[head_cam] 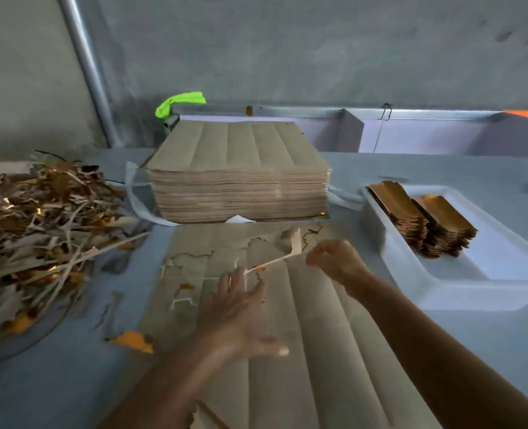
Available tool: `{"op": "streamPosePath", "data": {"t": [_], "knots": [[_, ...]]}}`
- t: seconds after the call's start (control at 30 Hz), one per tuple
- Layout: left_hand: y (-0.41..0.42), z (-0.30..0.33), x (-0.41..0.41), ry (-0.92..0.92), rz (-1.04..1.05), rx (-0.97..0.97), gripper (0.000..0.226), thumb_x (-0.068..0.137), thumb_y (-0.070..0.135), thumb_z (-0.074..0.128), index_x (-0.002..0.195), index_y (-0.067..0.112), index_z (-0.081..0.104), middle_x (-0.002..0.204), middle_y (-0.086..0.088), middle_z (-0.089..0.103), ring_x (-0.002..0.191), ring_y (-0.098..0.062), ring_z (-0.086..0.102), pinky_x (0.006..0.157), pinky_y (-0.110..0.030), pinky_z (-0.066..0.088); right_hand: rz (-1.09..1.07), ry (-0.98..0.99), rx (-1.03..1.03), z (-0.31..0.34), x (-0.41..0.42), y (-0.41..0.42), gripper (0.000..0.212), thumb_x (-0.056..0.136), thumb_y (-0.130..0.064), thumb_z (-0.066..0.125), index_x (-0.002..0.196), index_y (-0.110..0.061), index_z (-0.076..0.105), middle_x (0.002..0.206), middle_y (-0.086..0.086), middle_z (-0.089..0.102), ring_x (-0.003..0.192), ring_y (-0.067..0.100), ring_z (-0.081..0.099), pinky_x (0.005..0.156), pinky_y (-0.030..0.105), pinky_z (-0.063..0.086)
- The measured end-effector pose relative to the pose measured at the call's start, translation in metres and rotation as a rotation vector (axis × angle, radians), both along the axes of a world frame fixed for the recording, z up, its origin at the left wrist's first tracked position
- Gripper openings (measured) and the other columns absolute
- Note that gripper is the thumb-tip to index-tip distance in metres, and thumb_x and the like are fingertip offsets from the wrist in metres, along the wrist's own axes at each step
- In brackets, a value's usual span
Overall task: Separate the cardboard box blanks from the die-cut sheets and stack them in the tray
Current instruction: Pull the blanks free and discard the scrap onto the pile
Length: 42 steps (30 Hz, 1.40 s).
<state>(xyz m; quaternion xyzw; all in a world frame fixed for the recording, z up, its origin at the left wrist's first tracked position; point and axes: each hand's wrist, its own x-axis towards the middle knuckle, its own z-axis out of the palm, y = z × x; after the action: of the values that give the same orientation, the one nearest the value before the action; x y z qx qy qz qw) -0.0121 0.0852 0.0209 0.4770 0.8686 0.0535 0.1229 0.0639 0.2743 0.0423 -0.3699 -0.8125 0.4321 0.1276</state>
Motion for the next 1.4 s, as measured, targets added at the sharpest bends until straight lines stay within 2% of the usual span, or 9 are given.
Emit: {"op": "streamPosePath", "data": {"t": [0.1, 0.2, 0.33, 0.57, 0.73, 0.93, 1.07, 1.27, 1.4], "knots": [[-0.047, -0.002, -0.022, -0.175, -0.195, -0.161, 0.121, 0.060, 0.056, 0.079, 0.148, 0.043, -0.003, 0.148, 0.005, -0.040, 0.134, -0.022, -0.039, 0.114, -0.049, -0.005, 0.010, -0.055, 0.192, -0.003, -0.037, 0.013, 0.008, 0.086, -0.022, 0.065, 0.084, -0.019, 0.072, 0.118, 0.009, 0.060, 0.117, 0.030, 0.048, 0.101, 0.038, 0.036], [-0.068, -0.003, -0.034, -0.285, -0.255, -0.259, 0.116, 0.062, 0.043, 0.084, 0.145, 0.051, 0.004, 0.150, 0.003, -0.038, 0.135, -0.021, -0.038, 0.113, -0.051, -0.007, 0.046, -0.128, 0.283, -0.004, -0.074, 0.020, 0.007, 0.085, -0.028, 0.063, 0.086, -0.027, 0.069, 0.134, 0.004, 0.047, 0.130, 0.033, 0.029, 0.108, 0.045, 0.028], [-0.065, -0.007, -0.044, -0.289, -0.253, -0.149, 0.087, 0.068, 0.033, 0.081, 0.138, 0.048, 0.034, 0.157, 0.002, -0.016, 0.142, -0.016, -0.017, 0.115, -0.043, 0.001, 0.308, -0.353, 0.335, -0.012, -0.107, 0.009, 0.030, 0.089, -0.029, 0.056, 0.118, -0.024, 0.064, 0.139, 0.007, 0.044, 0.135, 0.030, 0.031, 0.111, 0.045, 0.026], [-0.062, -0.028, -0.063, -0.208, -0.133, 0.213, 0.007, 0.077, 0.028, 0.073, 0.079, 0.026, 0.067, 0.132, 0.011, 0.042, 0.127, -0.006, 0.029, 0.097, -0.023, 0.029, 0.666, -0.212, 0.471, -0.020, -0.079, -0.063, 0.016, 0.087, -0.014, 0.064, 0.099, -0.005, 0.071, 0.119, 0.009, 0.061, 0.110, 0.021, 0.056, 0.096, 0.034, 0.045], [-0.050, -0.028, -0.079, -0.107, 0.157, 0.530, 0.020, 0.080, 0.011, 0.071, 0.070, 0.024, 0.059, 0.081, 0.009, 0.058, 0.078, -0.007, 0.056, 0.068, -0.022, 0.040, 0.753, -0.111, 0.485, -0.023, -0.044, -0.086, 0.014, 0.087, -0.011, 0.065, 0.098, -0.005, 0.071, 0.113, 0.006, 0.063, 0.103, 0.017, 0.059, 0.089, 0.026, 0.048], [-0.018, -0.019, -0.090, 0.044, 0.256, 0.603, 0.006, 0.082, 0.004, 0.067, 0.086, 0.009, 0.068, 0.091, -0.005, 0.066, 0.083, -0.020, 0.059, 0.065, -0.019, 0.035, 0.732, -0.088, 0.549, -0.022, -0.031, -0.108, 0.026, 0.094, -0.029, 0.055, 0.111, -0.012, 0.066, 0.121, 0.004, 0.061, 0.103, 0.015, 0.058, 0.089, 0.025, 0.048], [-0.010, -0.014, -0.092, -0.053, 0.265, 0.509, 0.020, 0.086, 0.014, 0.065, 0.106, 0.010, 0.067, 0.106, -0.006, 0.066, 0.095, -0.018, 0.059, 0.065, -0.015, 0.031, 0.795, -0.297, 0.703, -0.022, -0.021, -0.127, 0.066, 0.076, -0.064, 0.062, 0.121, -0.017, 0.055, 0.122, 0.005, 0.053, 0.109, 0.021, 0.048, 0.091, 0.034, 0.043], [-0.050, -0.007, -0.080, -0.597, 0.002, 0.320, 0.068, 0.065, 0.068, 0.066, 0.126, 0.041, 0.052, 0.109, 0.033, 0.049, 0.097, 0.012, 0.047, 0.075, -0.008, 0.037, 0.770, -0.206, 0.854, -0.037, -0.021, -0.131, 0.037, 0.097, -0.015, 0.045, 0.134, -0.013, 0.045, 0.124, 0.009, 0.055, 0.108, 0.022, 0.053, 0.095, 0.030, 0.043], [-0.053, -0.015, -0.079, -0.449, -0.157, 0.152, 0.075, 0.065, 0.045, 0.081, 0.130, 0.032, 0.047, 0.114, 0.022, 0.049, 0.106, 0.002, 0.049, 0.089, -0.018, 0.042, 0.604, 0.015, 0.610, -0.033, -0.025, -0.113, 0.020, 0.095, -0.009, 0.053, 0.110, -0.006, 0.065, 0.106, 0.008, 0.067, 0.093, 0.015, 0.064, 0.084, 0.019, 0.049]]}}
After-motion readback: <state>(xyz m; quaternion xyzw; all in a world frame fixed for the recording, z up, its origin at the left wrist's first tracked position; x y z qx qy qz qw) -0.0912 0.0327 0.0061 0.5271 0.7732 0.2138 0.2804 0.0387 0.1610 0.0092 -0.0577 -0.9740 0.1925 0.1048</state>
